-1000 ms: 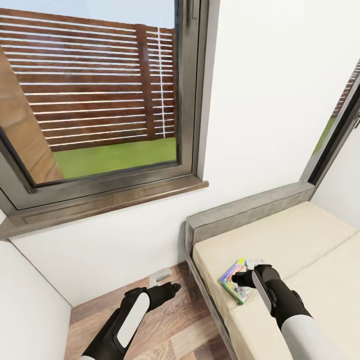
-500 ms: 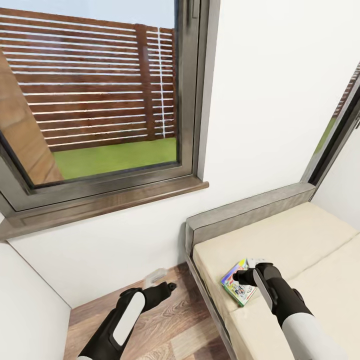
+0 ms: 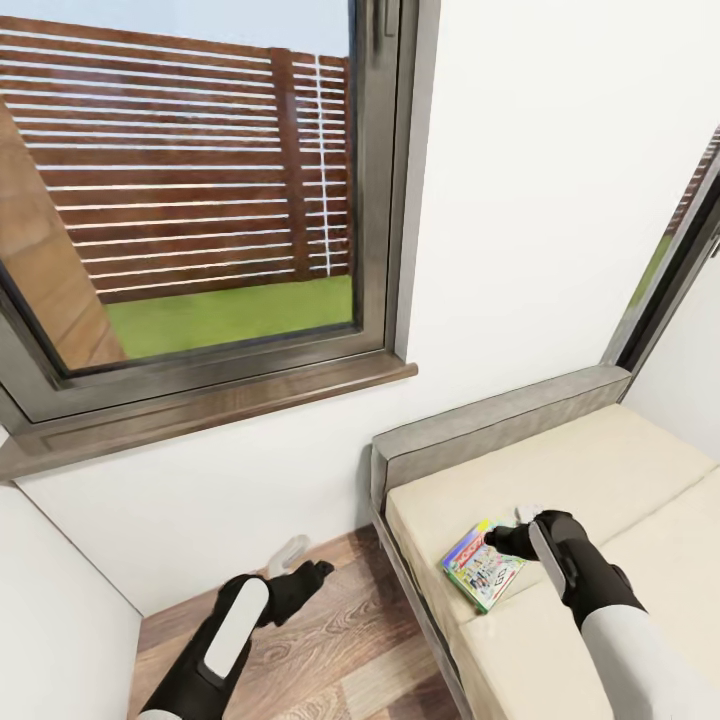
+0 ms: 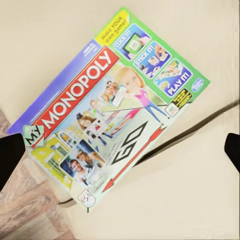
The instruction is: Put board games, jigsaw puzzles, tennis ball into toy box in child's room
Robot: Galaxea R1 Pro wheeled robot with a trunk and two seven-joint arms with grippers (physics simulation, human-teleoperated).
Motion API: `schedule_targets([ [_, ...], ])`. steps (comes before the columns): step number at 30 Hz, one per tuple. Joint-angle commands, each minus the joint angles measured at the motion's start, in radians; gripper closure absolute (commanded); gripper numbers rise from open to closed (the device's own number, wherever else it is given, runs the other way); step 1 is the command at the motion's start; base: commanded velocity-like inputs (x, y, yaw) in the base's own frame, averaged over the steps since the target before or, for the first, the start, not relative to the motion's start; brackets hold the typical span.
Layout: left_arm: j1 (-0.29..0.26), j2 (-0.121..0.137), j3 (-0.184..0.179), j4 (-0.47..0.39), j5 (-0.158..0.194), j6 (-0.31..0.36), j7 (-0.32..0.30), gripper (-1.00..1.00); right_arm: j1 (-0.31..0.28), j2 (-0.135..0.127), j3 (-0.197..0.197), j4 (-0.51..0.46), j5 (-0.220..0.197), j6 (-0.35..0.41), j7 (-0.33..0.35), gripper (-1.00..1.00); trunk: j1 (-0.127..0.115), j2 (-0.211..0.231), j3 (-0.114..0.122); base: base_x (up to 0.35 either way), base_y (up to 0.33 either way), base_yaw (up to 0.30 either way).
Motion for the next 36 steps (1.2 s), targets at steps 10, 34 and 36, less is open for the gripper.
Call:
schedule_targets([
  [10,-0.001,0.007,0.014,-0.034,0.054,0.022,0.062,-1.00,-0.143,-0.046,-0.183,0.148,-0.030,0.111,0.000,-1.00,0.015,-0.029,-0.014,0.000,0.000,0.000],
  [34,-0.001,0.011,0.022,-0.049,0.065,0.018,0.077,-1.00,-0.232,-0.105,-0.286,0.256,-0.036,0.063,0.000,-1.00,0.107,-0.197,-0.089,0.000,0.000,0.000],
  [36,-0.001,0.012,0.021,-0.049,0.065,0.018,0.075,-1.00,-0.232,-0.105,-0.286,0.257,-0.036,0.063,0.000,-1.00,0.115,-0.211,-0.095,0.000,0.000,0.000],
])
